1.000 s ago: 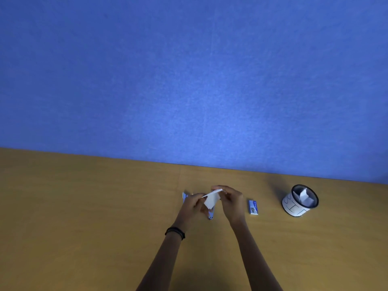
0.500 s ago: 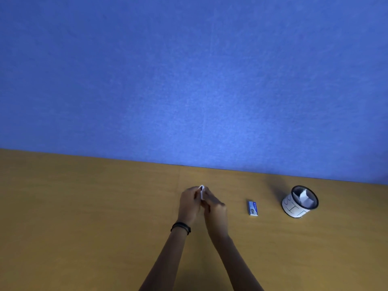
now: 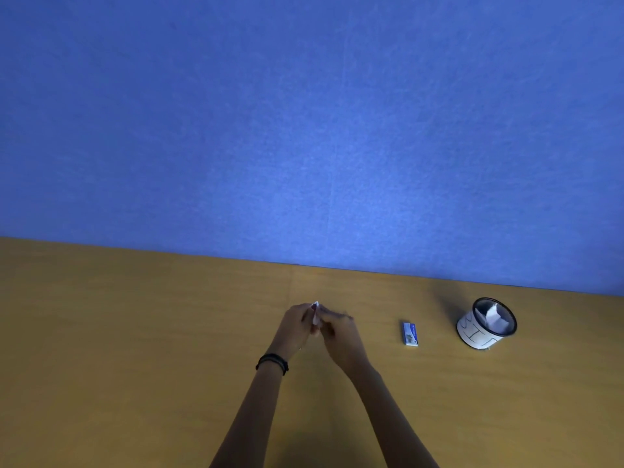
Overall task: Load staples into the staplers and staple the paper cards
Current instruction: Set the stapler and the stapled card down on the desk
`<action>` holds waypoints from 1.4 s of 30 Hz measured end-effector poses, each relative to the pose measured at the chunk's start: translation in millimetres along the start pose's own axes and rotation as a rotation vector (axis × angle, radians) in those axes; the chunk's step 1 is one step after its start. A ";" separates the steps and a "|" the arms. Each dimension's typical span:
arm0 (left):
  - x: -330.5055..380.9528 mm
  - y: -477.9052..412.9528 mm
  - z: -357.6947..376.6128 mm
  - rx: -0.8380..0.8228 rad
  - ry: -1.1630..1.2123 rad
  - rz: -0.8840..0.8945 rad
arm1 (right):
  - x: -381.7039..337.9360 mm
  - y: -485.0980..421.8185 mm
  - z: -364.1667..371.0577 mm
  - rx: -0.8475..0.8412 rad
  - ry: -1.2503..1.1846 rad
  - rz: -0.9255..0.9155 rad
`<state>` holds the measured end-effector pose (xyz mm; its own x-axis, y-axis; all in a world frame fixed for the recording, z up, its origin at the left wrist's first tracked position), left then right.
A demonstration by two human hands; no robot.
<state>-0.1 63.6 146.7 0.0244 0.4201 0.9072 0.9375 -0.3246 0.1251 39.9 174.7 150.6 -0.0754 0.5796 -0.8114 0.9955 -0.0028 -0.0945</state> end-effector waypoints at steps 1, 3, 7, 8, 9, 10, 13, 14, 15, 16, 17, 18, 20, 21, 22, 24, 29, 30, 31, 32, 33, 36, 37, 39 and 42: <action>-1.0 0.8 -0.5 -0.018 -0.023 -0.011 | 2.9 2.5 1.6 -0.012 -0.007 0.005; -2.0 0.5 -0.8 -0.049 -0.094 -0.029 | 5.9 7.7 4.3 -0.017 -0.055 0.020; -3.4 -3.4 1.0 -0.120 -0.194 -0.085 | 11.5 12.5 6.9 0.020 -0.112 0.055; -4.2 -4.4 2.3 -0.129 -0.210 -0.093 | 12.4 13.0 8.0 0.022 -0.112 0.051; -4.5 -5.5 3.9 -0.124 -0.227 -0.098 | 13.6 12.8 9.6 0.033 -0.114 0.056; -4.9 -6.5 6.0 -0.106 -0.238 -0.099 | 14.2 12.6 10.7 0.054 -0.110 0.069; -4.4 -6.5 13.8 -0.043 -0.262 -0.100 | 15.9 12.8 13.6 0.116 -0.069 0.087; -4.8 -5.9 16.0 -0.029 -0.271 -0.099 | 16.6 13.3 14.2 0.117 -0.051 0.087; -5.6 -4.8 18.0 -0.021 -0.274 -0.095 | 17.4 14.2 14.5 0.109 -0.035 0.095; -6.6 -3.5 19.6 -0.026 -0.274 -0.092 | 19.0 15.5 15.1 0.101 -0.022 0.109; -7.7 -2.2 20.3 -0.046 -0.277 -0.093 | 21.7 16.9 16.3 0.098 -0.007 0.123; -9.8 -1.1 20.8 -0.079 -0.282 -0.098 | 25.3 18.4 17.9 0.101 0.009 0.140; -13.4 1.2 22.3 -0.156 -0.286 -0.118 | 32.3 21.2 21.0 0.091 0.039 0.197; -14.0 2.7 23.0 -0.186 -0.275 -0.132 | 35.1 22.1 22.4 0.073 0.054 0.224; -14.4 4.5 23.7 -0.204 -0.257 -0.143 | 37.4 22.4 23.6 0.050 0.069 0.238; -14.4 9.0 24.7 -0.211 -0.220 -0.147 | 40.3 22.1 24.6 0.013 0.093 0.245; -14.7 14.2 25.0 -0.211 -0.149 -0.114 | 44.3 20.0 21.9 -0.035 0.115 0.250; -15.3 14.9 24.7 -0.222 -0.128 -0.109 | 44.9 19.8 20.7 -0.047 0.103 0.246; -16.0 15.7 25.0 -0.228 -0.102 -0.102 | 45.2 19.8 19.3 -0.056 0.086 0.242; -16.1 16.8 25.5 -0.224 -0.071 -0.105 | 45.6 19.5 17.5 -0.061 0.062 0.237; -16.5 17.7 26.3 -0.201 -0.032 -0.128 | 45.7 19.1 15.0 -0.063 0.034 0.236; -19.2 18.9 28.1 -0.081 0.124 -0.245 | 46.2 18.3 7.9 -0.088 -0.038 0.249; -21.3 18.3 28.0 -0.072 0.142 -0.261 | 45.6 19.2 6.6 -0.098 -0.045 0.249; -22.9 16.3 28.3 -0.095 0.166 -0.291 | 44.8 21.9 6.1 -0.087 -0.007 0.255; -22.7 15.2 30.9 -0.119 0.315 -0.393 | 46.4 23.0 8.8 -0.032 0.110 0.250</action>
<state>24.3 75.4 115.6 -0.4448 0.2599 0.8571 0.8083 -0.2955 0.5091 58.8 194.3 105.7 0.1779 0.6493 -0.7395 0.9839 -0.1320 0.1209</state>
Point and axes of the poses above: each hand's wrist, its own y-axis away from the middle knuckle, its own z-axis out of the palm, x = y × z, the point moved 1 cm from there along -y, towards the middle knuckle, and after that the axes turned 1 degree about z, right-handed, at the moved point
